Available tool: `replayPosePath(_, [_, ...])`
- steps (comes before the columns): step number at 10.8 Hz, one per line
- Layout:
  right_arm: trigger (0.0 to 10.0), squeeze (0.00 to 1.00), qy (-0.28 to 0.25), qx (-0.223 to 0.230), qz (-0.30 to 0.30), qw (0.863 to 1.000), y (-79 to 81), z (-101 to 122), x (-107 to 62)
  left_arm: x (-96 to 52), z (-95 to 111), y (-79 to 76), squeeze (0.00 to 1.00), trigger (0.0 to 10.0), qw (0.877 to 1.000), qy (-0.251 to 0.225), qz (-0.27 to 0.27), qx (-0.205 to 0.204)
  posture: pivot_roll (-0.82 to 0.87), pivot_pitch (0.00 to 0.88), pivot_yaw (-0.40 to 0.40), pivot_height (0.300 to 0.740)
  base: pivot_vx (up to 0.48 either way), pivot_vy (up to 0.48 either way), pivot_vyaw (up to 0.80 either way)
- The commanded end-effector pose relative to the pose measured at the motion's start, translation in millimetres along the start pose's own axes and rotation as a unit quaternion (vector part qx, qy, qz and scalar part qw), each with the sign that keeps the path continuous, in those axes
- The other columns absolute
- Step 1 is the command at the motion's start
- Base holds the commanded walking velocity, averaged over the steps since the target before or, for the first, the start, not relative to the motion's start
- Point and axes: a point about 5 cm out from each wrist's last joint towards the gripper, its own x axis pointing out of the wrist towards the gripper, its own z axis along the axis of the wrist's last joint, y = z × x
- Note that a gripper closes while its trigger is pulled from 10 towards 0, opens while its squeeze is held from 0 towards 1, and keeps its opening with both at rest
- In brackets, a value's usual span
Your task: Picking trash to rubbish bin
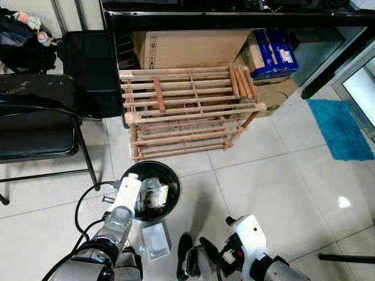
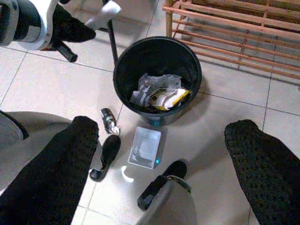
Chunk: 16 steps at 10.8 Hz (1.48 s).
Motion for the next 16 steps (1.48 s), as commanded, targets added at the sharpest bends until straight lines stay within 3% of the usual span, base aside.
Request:
replayPosePath(1, [10.0,0.0,0.008,-0.003,-0.015,1.0,-4.3,-3.2,-6.7,-1.2,-4.4,-0.9,1.0,10.0,1.0,0.004,0.016,0.0,0.04,0.298,-0.195,0.74,0.0,0.0,0.0])
replayPosePath(11, [10.0,0.0,0.0,-0.011,-0.013,1.0,-1.0,0.0,-7.7,-0.7,-2.1,5.5,1.0,10.0,0.999,-0.012,0.035,0.008,0.04,0.294,-0.188,0.74,0.0,0.0,0.0])
replayPosePath(16, [10.0,0.0,-0.022,-0.026,-0.055,0.998,-17.5,8.0,0.9,0.7,26.0,0.9,1.0,10.0,0.996,-0.075,0.021,-0.032,0.08,0.248,-0.159,0.74,0.0,0.0,0.0])
